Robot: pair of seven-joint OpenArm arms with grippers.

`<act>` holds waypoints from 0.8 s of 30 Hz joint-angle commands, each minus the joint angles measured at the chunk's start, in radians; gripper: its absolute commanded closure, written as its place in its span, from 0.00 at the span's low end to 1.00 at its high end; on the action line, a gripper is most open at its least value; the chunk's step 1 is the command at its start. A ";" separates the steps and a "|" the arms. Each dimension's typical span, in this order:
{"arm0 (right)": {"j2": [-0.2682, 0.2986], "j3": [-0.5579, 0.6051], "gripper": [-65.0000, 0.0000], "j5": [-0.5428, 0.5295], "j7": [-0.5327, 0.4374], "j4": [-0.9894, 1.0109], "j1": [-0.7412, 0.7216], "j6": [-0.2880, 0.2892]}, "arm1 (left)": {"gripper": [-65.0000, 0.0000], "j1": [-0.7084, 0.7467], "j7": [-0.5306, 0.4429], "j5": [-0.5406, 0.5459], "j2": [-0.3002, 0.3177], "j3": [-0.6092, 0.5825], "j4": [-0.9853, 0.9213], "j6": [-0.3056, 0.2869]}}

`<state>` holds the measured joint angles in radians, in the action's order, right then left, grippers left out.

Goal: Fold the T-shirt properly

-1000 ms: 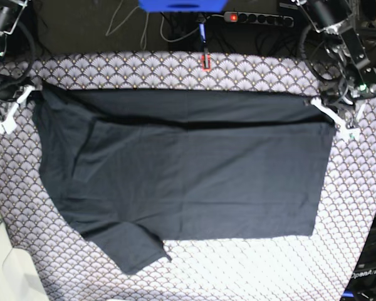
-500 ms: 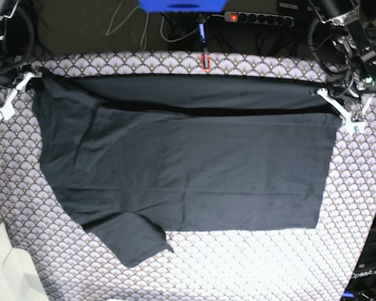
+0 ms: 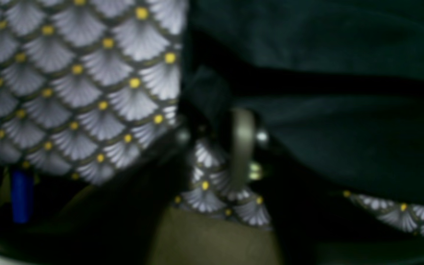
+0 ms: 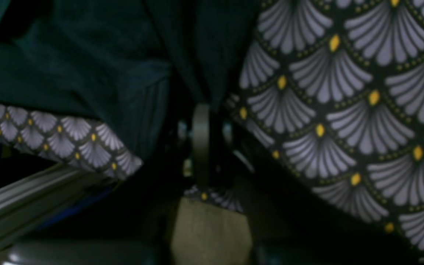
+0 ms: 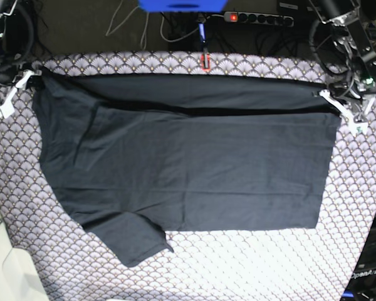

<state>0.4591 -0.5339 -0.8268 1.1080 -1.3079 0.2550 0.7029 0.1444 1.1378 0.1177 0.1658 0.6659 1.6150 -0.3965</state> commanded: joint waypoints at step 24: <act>0.016 -0.007 0.61 0.060 0.040 -0.005 0.002 -0.005 | 0.72 0.004 -0.012 -0.135 -0.061 -0.001 0.101 -0.137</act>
<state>0.4572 -0.5346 -0.8383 1.1179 -1.3132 0.2523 0.7101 0.1638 1.1374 -0.0212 0.0906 0.6643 1.6985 -0.5327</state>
